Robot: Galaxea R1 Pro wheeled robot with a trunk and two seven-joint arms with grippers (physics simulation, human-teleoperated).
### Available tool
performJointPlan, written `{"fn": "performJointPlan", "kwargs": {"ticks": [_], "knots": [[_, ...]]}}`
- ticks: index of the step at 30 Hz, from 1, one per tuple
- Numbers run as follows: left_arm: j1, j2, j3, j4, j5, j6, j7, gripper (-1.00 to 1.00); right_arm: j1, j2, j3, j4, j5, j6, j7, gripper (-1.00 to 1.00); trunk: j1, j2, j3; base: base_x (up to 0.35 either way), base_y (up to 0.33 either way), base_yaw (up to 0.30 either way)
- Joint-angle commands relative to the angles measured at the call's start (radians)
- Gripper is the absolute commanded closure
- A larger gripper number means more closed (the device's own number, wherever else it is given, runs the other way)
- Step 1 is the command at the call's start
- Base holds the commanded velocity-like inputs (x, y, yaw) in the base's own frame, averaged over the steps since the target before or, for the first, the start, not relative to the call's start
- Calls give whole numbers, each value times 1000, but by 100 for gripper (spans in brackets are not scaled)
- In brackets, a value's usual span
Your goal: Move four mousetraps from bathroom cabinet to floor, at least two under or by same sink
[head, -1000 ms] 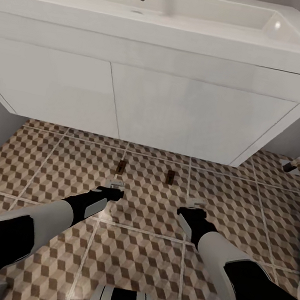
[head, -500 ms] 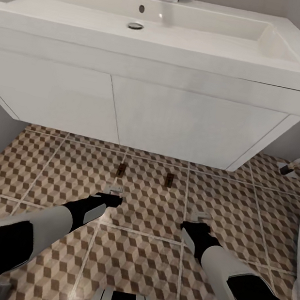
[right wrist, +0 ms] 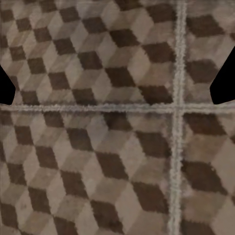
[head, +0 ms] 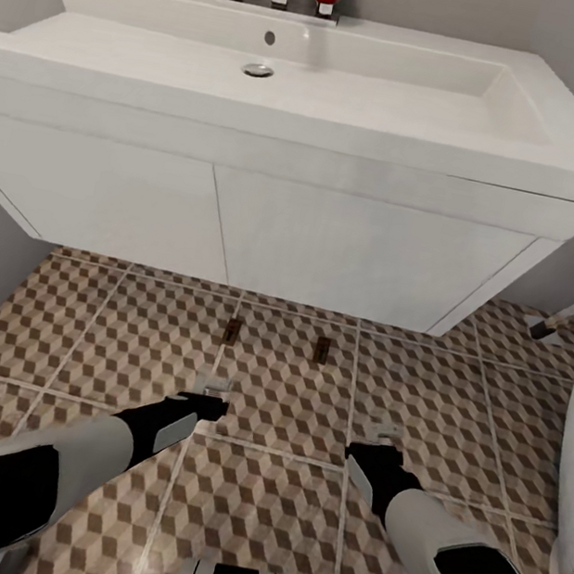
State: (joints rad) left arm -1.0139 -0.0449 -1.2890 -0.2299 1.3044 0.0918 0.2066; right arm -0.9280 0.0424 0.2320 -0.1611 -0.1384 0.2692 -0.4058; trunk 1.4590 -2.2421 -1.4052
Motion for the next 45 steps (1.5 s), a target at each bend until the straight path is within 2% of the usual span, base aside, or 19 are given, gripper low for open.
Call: {"fn": "performJointPlan", "kwargs": {"ticks": [1,11,32,45], "knots": [[5,0,-6,0,4,2,7,-100,4,0,9,-2,-10,6,-5,-100,-4,7,3,0,0,0],[60,0,-6,12,0,1,8,-100,34,0,9,-2,-10,5,-5,-100,-42,77,34,0,0,0],[184,0,-7,16,-3,-6,10,-100,148,-1,9,-2,-3,-24,-5,-100,-123,224,100,0,0,0],[235,0,-9,15,-4,-6,9,-100,189,-1,10,-1,-3,-33,-6,-100,-173,315,141,0,0,0]]}}
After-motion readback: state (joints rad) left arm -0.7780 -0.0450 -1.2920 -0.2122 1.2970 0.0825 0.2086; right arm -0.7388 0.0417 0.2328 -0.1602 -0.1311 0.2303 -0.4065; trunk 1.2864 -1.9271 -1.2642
